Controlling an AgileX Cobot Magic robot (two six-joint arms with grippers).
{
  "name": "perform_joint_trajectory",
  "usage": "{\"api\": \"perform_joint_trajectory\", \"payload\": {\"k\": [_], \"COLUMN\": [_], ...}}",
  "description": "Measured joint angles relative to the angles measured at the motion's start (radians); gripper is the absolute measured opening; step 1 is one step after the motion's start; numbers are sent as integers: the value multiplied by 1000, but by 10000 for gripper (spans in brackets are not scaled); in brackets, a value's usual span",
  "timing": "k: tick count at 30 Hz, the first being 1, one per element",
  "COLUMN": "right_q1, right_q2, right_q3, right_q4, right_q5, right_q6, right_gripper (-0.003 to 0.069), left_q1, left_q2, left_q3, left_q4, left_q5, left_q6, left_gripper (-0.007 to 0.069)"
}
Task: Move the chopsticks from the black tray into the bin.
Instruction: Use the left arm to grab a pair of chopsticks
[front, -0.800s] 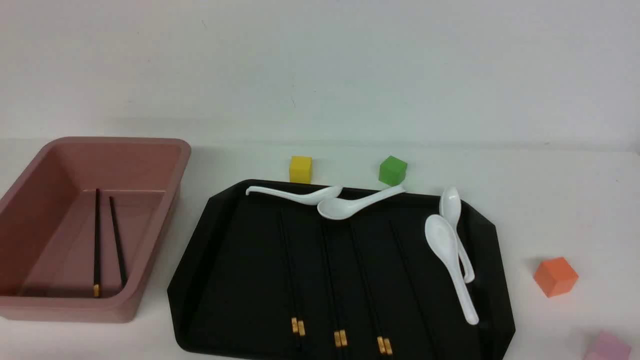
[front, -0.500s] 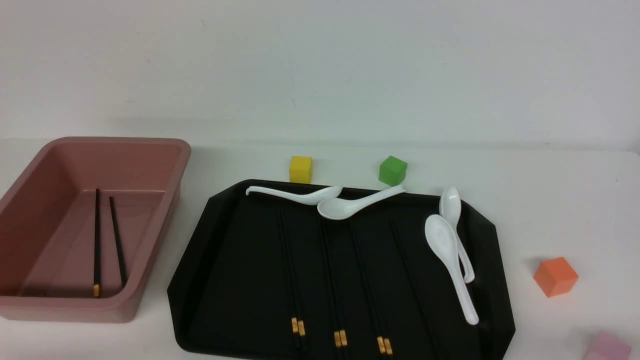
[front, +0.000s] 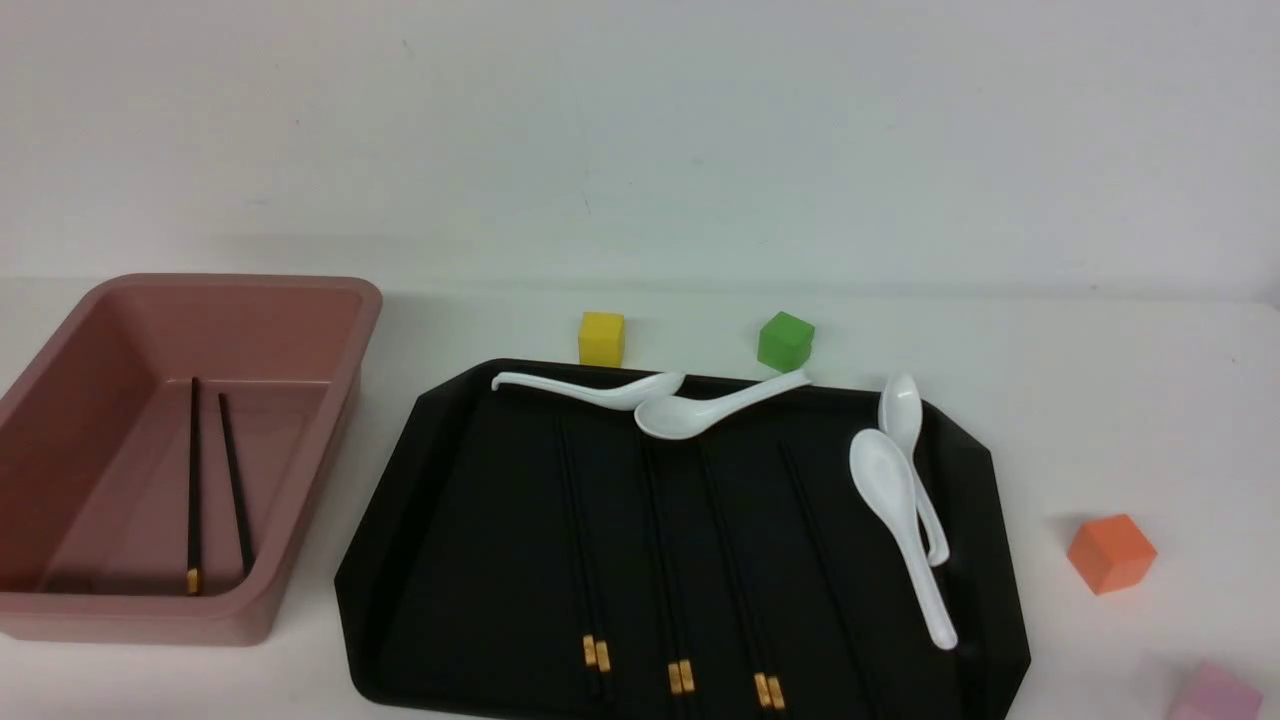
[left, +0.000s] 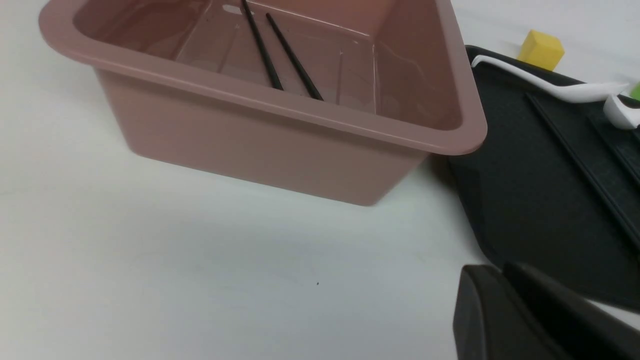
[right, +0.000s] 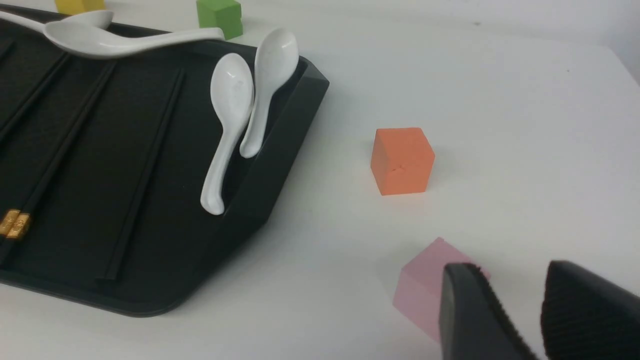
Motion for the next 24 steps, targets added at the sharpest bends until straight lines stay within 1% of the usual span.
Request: {"api": "perform_joint_trajectory", "payload": {"k": [24], "right_q1": [0], "right_q2": [0], "right_q3": [0], "right_q4": [0], "right_q5": [0], "right_q6": [0], "right_gripper": [240], "left_q1": [0], "left_q2": [0], "left_q3": [0], "left_q4": [0], "left_q5": [1], "left_q6": [0], "left_gripper": [60]}}
